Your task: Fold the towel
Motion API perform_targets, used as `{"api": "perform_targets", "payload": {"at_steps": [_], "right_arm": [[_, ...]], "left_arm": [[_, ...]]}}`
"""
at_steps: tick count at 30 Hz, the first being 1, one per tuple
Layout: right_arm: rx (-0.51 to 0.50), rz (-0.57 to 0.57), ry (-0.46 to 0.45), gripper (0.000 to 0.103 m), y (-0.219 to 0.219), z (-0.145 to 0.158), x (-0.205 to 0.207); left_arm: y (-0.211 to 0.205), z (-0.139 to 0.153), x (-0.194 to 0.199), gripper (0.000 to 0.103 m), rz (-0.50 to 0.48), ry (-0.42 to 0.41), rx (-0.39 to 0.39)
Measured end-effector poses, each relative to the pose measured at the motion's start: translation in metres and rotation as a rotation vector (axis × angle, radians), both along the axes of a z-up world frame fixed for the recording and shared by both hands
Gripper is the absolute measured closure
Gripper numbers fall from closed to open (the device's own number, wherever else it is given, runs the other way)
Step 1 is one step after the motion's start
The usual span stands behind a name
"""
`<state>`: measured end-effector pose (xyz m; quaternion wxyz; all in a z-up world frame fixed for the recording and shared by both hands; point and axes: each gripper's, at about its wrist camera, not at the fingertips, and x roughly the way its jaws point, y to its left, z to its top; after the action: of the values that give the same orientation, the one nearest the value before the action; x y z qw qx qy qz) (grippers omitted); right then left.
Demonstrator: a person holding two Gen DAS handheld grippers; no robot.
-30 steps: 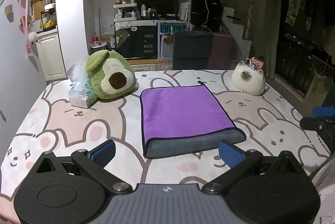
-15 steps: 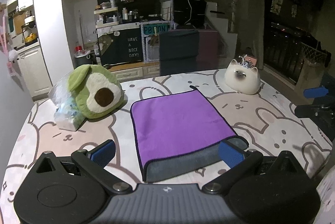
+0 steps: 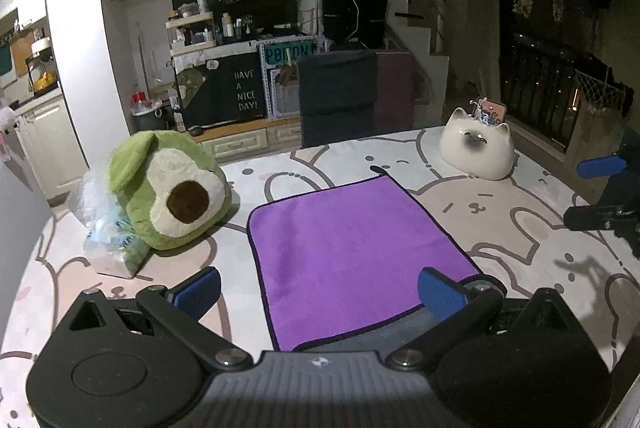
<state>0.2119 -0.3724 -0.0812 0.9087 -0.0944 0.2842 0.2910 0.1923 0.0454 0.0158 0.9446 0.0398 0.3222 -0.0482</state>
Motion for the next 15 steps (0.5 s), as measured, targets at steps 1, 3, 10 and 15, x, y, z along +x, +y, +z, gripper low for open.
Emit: {"api": "perform_targets", "payload": {"at_steps": [1,3,10,15], "right_arm": [[-0.005,-0.001,-0.005,0.000,0.002,-0.003,0.003],[-0.009,0.001,-0.002,0.000,0.004,-0.010,0.008],[-0.001,-0.003,0.023,0.000,0.016,-0.031,0.030],[0.012,-0.025,0.056,0.000,0.019,-0.048,0.045]], "left_arm": [[0.000,-0.003,0.003,0.000,-0.003,0.005,-0.007],[0.000,-0.009,0.011,0.000,-0.004,0.013,-0.013],[0.001,-0.034,0.032,0.000,-0.004,0.017,0.006],[0.006,-0.053,0.044,0.000,0.014,0.045,-0.005]]}}
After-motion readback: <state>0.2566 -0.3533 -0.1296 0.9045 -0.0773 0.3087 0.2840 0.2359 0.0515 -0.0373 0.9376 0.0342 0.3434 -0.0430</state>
